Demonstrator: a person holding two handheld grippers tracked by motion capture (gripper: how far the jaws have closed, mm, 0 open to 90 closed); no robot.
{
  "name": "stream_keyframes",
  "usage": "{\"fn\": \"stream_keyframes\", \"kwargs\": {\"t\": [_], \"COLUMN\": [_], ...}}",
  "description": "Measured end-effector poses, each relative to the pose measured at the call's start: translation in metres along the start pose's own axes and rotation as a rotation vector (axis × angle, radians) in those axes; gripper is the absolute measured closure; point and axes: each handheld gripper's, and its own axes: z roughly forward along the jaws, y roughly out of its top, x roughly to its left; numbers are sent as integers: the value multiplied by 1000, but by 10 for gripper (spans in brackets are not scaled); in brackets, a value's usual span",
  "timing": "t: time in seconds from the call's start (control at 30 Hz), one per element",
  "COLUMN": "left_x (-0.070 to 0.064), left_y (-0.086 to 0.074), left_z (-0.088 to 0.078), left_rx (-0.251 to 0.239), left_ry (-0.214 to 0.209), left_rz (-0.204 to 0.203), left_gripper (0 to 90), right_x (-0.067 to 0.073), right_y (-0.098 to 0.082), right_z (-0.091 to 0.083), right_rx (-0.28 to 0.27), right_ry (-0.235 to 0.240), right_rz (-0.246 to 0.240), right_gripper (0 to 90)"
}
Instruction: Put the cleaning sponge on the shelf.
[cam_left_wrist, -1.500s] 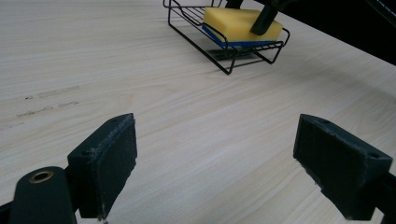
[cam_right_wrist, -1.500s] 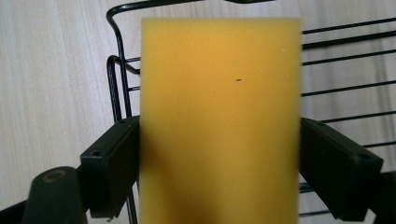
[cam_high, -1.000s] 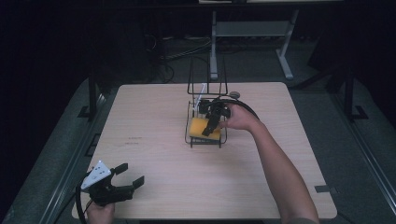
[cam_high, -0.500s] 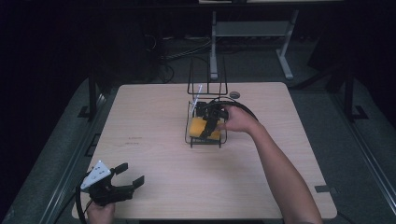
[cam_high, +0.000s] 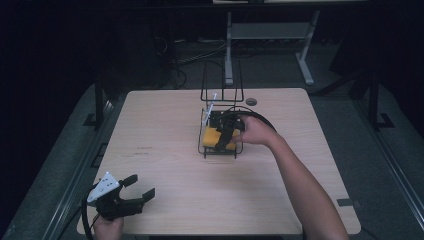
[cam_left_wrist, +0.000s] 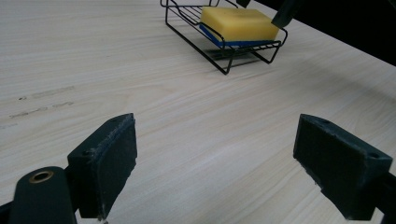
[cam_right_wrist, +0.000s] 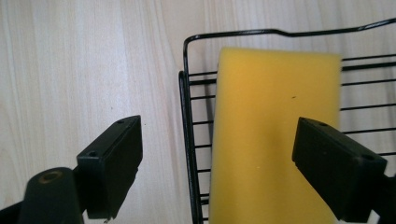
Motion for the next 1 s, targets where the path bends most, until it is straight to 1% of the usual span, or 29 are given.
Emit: {"fn": "stream_keyframes", "kwargs": {"t": [0.13,0.27,0.3,0.33,0.37,0.43,0.57,0.67,0.7,0.77,0.9,0.97,1.0], "left_x": [0,-1,-1,0,0,1,2,1,0,0,0,0,0], "left_y": [-1,0,-1,0,0,-1,-1,-1,-1,-1,-1,0,0], "left_z": [-1,-2,-1,-2,-2,-3,-5,-4,-3,-2,-2,-2,-2], "left_rx": [-1,-9,-10,-5,-9,-7,-13,-8,-8,-8,-9,-10,-10], "left_ry": [1,1,0,0,1,2,5,3,1,0,1,1,1], "left_rz": [-3,-4,-5,2,-1,-4,-9,-4,-7,-6,-5,-3,-3], "left_gripper": [128,128,128,128,128,128,128,128,128,128,128,128,128], "right_x": [4,8,10,11,13,18,21,23,26,28,31,33,36], "right_y": [-1,-1,-1,-2,-2,-2,-2,-4,-6,-7,-8,-9,-11], "right_z": [2,-1,-1,-1,-1,-2,0,1,3,4,6,7,10], "right_rx": [18,8,2,-1,-7,-16,5,-11,-18,-19,-9,-23,-21], "right_ry": [-6,-1,6,7,0,7,2,20,12,16,16,29,22], "right_rz": [-5,-1,3,3,1,-3,-12,0,-6,-16,-14,-12,-17], "right_gripper": [156,156,156,158,159,158,158,158,158,158,156,156,154]}}
